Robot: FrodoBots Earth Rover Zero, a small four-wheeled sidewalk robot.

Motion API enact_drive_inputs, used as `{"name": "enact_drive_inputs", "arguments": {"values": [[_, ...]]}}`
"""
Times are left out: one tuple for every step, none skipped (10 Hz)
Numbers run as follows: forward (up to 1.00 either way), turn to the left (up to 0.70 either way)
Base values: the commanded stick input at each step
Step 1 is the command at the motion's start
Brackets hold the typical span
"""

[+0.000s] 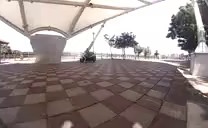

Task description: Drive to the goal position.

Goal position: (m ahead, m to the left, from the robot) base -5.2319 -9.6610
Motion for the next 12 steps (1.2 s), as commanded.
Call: {"name": "enact_drive_inputs", "arguments": {"values": [[0.0, 0.0], [0.0, 0.0], [0.0, 0.0], [0.0, 0.0], [0.0, -0.03], [0.0, -0.46], [0.0, -0.7], [0.0, -0.7], [0.0, -0.7], [0.0, -0.7], [0.0, -0.7], [0.0, -0.7]]}}
